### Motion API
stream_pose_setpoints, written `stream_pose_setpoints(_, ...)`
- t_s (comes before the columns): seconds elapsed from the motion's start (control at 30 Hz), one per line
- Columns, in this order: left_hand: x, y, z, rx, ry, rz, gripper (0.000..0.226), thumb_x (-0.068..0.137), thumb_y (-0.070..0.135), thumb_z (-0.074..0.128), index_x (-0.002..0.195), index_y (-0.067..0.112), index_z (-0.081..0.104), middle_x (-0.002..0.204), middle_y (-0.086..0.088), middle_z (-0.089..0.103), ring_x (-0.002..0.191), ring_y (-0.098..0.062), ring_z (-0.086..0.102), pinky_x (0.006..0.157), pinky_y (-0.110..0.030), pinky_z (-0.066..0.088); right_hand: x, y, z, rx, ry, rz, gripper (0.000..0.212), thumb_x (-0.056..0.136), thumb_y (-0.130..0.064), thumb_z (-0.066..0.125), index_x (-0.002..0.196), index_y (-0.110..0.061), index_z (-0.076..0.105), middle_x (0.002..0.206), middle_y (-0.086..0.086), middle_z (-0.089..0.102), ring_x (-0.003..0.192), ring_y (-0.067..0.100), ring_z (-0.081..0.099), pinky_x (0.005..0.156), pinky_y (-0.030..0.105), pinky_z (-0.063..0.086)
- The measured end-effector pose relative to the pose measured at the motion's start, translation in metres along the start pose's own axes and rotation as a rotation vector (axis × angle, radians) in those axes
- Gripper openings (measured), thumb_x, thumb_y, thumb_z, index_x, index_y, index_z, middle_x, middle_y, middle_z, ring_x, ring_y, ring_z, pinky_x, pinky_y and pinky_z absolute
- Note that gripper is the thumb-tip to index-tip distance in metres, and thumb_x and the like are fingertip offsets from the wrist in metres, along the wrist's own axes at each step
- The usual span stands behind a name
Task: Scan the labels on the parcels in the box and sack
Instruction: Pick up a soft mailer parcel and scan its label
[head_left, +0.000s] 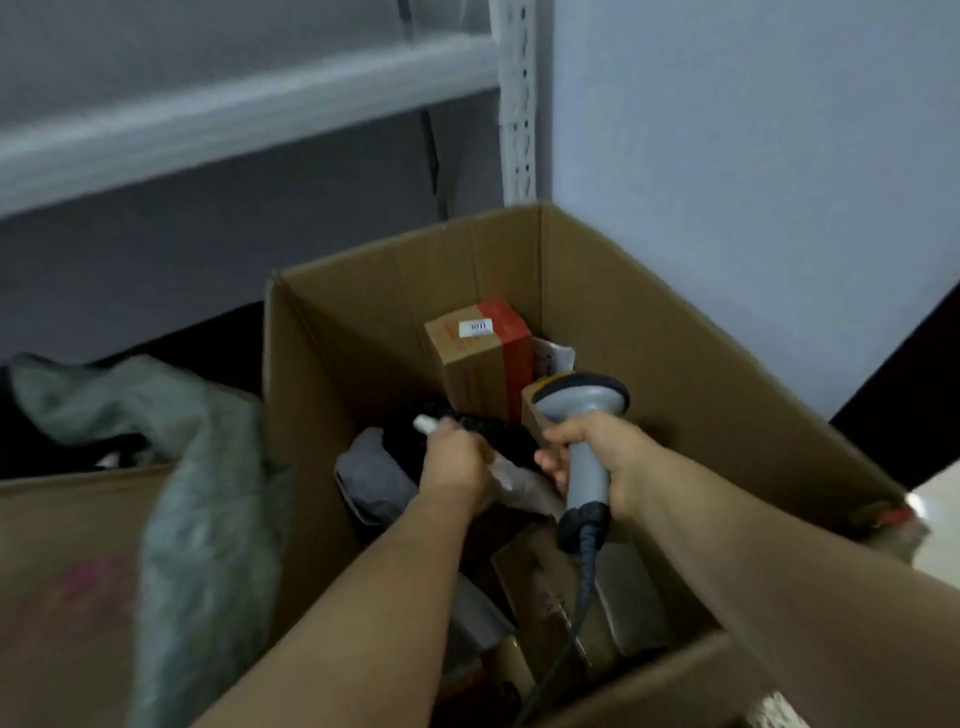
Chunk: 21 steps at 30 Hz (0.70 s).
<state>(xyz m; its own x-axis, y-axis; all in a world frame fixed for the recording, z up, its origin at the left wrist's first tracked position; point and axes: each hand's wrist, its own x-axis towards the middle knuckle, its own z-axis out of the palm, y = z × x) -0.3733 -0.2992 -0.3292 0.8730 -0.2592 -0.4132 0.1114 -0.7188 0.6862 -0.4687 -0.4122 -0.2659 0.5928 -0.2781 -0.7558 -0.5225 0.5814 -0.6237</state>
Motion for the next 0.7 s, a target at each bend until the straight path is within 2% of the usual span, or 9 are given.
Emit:
stream_pose_setpoints(0.1,-0.048,0.058,-0.049,-0.635,-0.019,0.097,0.077,0.07,-0.018,0.057,0.136,0.019,0.045,0.117,-0.003,0.047,0.117,-0.021,0.044,0.094,-0.033,0.043,-0.052,-0.013,0.004,-0.048,0.134,-0.153,0.05,0.087,-0.016,0.068,0.129,0.003,0.049,0.102,0.02,0.06,0.089,0.034,0.061,0.083,0.045,0.052)
stream_pose_setpoints(0.13,-0.068,0.069,-0.064,-0.771,-0.048,0.089,0.074,0.069,-0.021,0.059,0.132,0.018,0.048,0.111,-0.005,0.051,0.11,-0.024,0.051,0.093,-0.036,0.046,-0.068,-0.015,0.004,-0.04,0.168,-0.216,0.055,0.081,-0.018,0.074,0.127,0.002,0.051,0.104,0.019,0.06,0.093,0.036,0.061,0.087,0.048,0.051)
stream_pose_setpoints(0.2,-0.108,0.08,-0.097,-0.702,-0.063,0.163,0.037,0.076,-0.016,0.064,0.11,-0.002,0.065,0.106,-0.011,0.064,0.096,-0.03,0.062,0.087,-0.036,0.053,-0.109,-0.016,0.008,0.02,0.173,-0.317,0.049,0.075,-0.017,0.079,0.116,-0.001,0.057,0.093,0.015,0.061,0.082,0.032,0.06,0.079,0.043,0.052)
stream_pose_setpoints(0.27,-0.143,0.085,-0.121,-0.626,-0.051,0.253,0.018,0.08,-0.009,0.067,0.097,-0.007,0.07,0.101,-0.014,0.068,0.088,-0.026,0.067,0.078,-0.026,0.057,-0.141,-0.015,0.015,0.033,0.117,-0.336,0.053,0.069,-0.016,0.082,0.116,-0.004,0.06,0.096,0.016,0.065,0.082,0.032,0.063,0.072,0.04,0.053)
stream_pose_setpoints(0.37,-0.19,0.084,-0.162,-0.813,-0.122,0.187,0.022,0.077,-0.002,0.072,0.098,-0.006,0.071,0.098,-0.022,0.071,0.088,-0.033,0.069,0.083,-0.039,0.057,-0.195,-0.011,0.037,0.091,-0.009,-0.397,0.052,0.065,-0.006,0.082,0.113,-0.006,0.062,0.105,0.021,0.068,0.088,0.035,0.067,0.076,0.049,0.057)
stream_pose_setpoints(0.47,-0.232,0.081,-0.197,-0.988,-0.273,0.127,0.021,0.086,0.007,0.053,0.094,-0.007,0.066,0.08,-0.021,0.072,0.078,-0.036,0.068,0.075,-0.044,0.055,-0.236,-0.004,0.061,0.062,-0.034,-0.537,0.043,0.062,0.01,0.08,0.097,-0.003,0.059,0.097,0.02,0.067,0.088,0.037,0.067,0.083,0.054,0.054)
stream_pose_setpoints(0.53,-0.251,0.074,-0.217,-0.987,-0.342,0.189,0.024,0.087,0.015,0.052,0.1,-0.001,0.064,0.083,-0.016,0.073,0.075,-0.03,0.069,0.072,-0.039,0.056,-0.257,-0.001,0.077,0.057,-0.003,-0.616,0.037,0.063,0.016,0.077,0.085,-0.005,0.056,0.089,0.016,0.066,0.082,0.034,0.066,0.08,0.052,0.055)
stream_pose_setpoints(0.6,-0.269,0.063,-0.228,-0.871,-0.387,0.232,0.037,0.079,0.016,0.066,0.113,0.002,0.063,0.097,-0.013,0.073,0.082,-0.026,0.07,0.073,-0.037,0.058,-0.274,0.003,0.093,0.044,0.003,-0.667,0.035,0.065,0.015,0.077,0.091,0.0,0.059,0.091,0.017,0.067,0.075,0.03,0.065,0.071,0.044,0.057)
stream_pose_setpoints(0.7,-0.282,0.056,-0.243,-0.777,-0.214,0.267,0.041,0.074,-0.004,0.072,0.114,-0.002,0.062,0.097,-0.015,0.073,0.08,-0.024,0.072,0.065,-0.032,0.06,-0.289,0.006,0.108,-0.002,-0.032,-0.718,0.04,0.07,0.01,0.076,0.107,0.003,0.062,0.095,0.014,0.068,0.073,0.024,0.067,0.057,0.031,0.058)
